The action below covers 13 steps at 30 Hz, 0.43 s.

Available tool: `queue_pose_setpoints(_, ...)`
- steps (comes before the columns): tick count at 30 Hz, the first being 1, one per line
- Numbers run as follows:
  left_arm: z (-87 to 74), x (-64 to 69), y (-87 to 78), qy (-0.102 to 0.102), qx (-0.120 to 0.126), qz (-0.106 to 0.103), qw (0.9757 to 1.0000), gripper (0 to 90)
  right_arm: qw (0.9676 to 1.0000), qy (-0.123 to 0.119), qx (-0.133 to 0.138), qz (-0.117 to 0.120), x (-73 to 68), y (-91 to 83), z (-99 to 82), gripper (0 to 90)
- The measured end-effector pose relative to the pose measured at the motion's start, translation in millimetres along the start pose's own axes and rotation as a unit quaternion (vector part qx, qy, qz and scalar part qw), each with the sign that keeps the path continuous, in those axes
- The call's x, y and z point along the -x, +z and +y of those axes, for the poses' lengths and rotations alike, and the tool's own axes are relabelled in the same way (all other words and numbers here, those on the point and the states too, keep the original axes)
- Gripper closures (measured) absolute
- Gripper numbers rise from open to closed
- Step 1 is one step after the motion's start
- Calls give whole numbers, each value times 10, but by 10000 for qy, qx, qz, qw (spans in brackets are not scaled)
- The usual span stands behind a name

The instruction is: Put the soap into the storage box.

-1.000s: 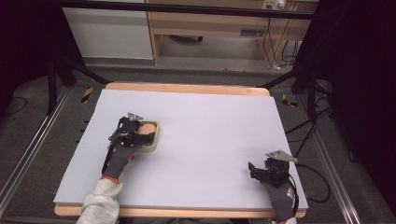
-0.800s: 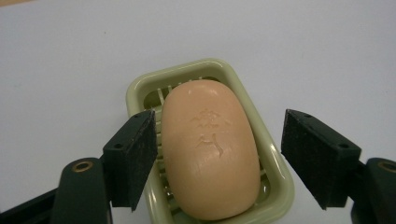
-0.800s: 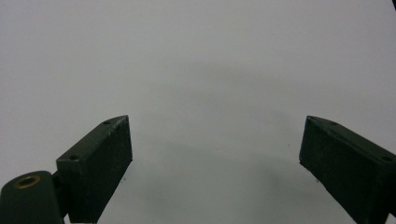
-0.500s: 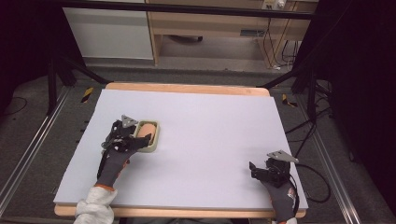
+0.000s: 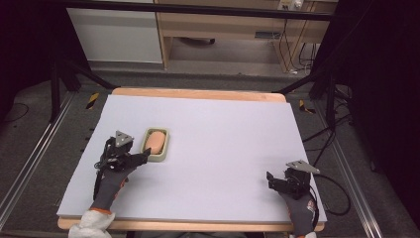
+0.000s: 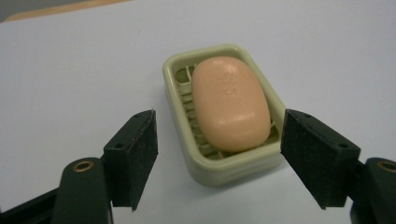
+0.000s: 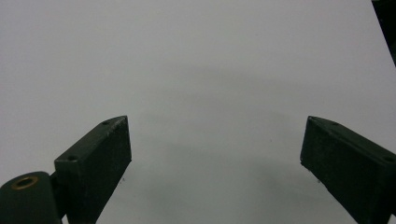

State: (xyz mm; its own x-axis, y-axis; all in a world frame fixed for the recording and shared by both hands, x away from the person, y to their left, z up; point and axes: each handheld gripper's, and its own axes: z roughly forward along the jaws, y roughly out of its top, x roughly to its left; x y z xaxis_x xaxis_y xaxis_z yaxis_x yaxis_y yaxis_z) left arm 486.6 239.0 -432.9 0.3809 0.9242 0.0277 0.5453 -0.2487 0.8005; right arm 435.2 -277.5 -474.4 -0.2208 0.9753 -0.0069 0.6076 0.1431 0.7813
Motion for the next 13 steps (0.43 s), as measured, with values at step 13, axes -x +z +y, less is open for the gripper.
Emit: queue_pose_setpoints(13, -394, -153, -202, -97, -42, 170, 9998, 225, 10000, 41, -7, -63, 34, -3, -6, 87)
